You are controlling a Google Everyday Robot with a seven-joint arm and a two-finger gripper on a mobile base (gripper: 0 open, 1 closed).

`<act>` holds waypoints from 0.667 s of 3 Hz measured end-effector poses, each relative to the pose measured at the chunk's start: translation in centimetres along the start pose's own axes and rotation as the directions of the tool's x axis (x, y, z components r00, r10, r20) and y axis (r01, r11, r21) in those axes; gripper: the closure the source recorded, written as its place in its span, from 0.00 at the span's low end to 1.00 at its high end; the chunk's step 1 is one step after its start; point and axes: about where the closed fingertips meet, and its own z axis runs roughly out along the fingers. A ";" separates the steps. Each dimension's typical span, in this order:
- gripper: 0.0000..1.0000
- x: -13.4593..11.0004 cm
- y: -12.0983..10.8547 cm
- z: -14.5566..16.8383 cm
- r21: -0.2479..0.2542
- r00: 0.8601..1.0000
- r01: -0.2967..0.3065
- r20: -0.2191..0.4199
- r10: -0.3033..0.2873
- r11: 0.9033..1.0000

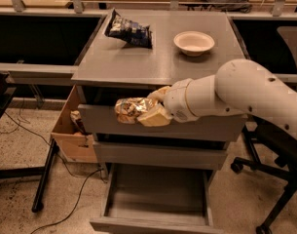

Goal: Place brown chip bag into bottom drawer

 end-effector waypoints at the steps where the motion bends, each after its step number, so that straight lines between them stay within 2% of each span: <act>1: 1.00 0.0 1.4 2.3 -0.063 0.998 0.009 -0.059 -0.013 0.998; 2: 1.00 -1.3 2.8 4.7 -0.128 0.995 0.011 -0.092 -0.023 0.992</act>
Offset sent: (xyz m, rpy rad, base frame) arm -0.0019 0.0730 -0.0324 -0.1126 0.1575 0.1200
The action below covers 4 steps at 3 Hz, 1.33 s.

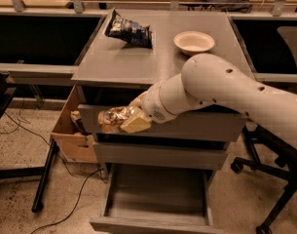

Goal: Place brown chip bag into bottom drawer

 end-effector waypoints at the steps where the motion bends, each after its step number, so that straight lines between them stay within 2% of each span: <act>1: 1.00 0.0 0.0 0.0 0.000 1.000 0.000 0.000 0.000 1.000; 2: 1.00 0.5 -1.3 1.9 0.010 0.999 -0.020 -0.042 0.020 1.000; 3: 1.00 5.4 -1.1 9.5 -0.025 0.984 -0.146 -0.107 0.142 0.989; 4: 1.00 8.8 1.4 13.5 -0.071 0.965 -0.228 -0.151 0.216 0.971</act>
Offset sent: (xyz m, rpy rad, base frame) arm 0.0566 0.0125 -0.0447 -0.1068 0.0579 -0.0954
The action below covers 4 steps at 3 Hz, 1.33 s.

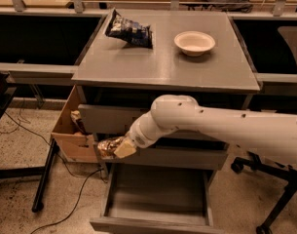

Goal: Place brown chip bag into bottom drawer

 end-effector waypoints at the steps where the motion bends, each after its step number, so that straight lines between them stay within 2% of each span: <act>1: 1.00 3.2 3.0 2.4 -0.043 0.995 -0.097 -0.036 0.096 0.994; 2: 1.00 7.2 5.2 5.7 -0.082 0.982 -0.174 -0.093 0.166 0.981; 3: 1.00 11.4 5.8 8.0 -0.086 0.969 -0.210 -0.150 0.196 0.974; 4: 1.00 15.7 4.6 10.7 -0.086 0.966 -0.218 -0.160 0.202 0.972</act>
Offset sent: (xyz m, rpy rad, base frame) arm -0.0913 0.0004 -0.1457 -0.0345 0.3161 -0.1128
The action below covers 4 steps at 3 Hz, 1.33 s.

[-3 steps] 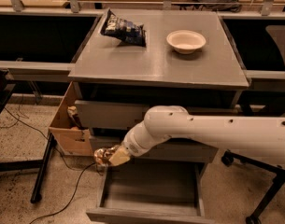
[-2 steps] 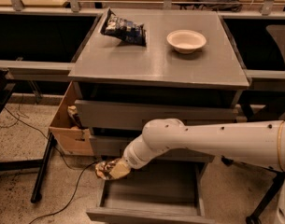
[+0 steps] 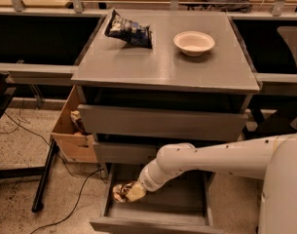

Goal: Place brown chip bag into bottom drawer

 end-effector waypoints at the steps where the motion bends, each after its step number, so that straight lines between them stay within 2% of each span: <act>1: 1.00 3.9 -2.5 4.2 -0.001 1.000 -0.022 0.022 0.022 1.000; 2: 1.00 7.0 -4.8 8.5 0.004 0.994 -0.061 0.092 0.061 0.998; 3: 1.00 8.8 -6.9 12.1 -0.006 0.979 -0.105 0.172 0.104 0.994; 4: 1.00 9.6 -9.1 15.1 -0.033 0.956 -0.159 0.244 0.162 0.987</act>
Offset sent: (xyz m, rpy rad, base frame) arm 0.0153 -0.0442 -0.1877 0.1495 -0.0452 -0.1559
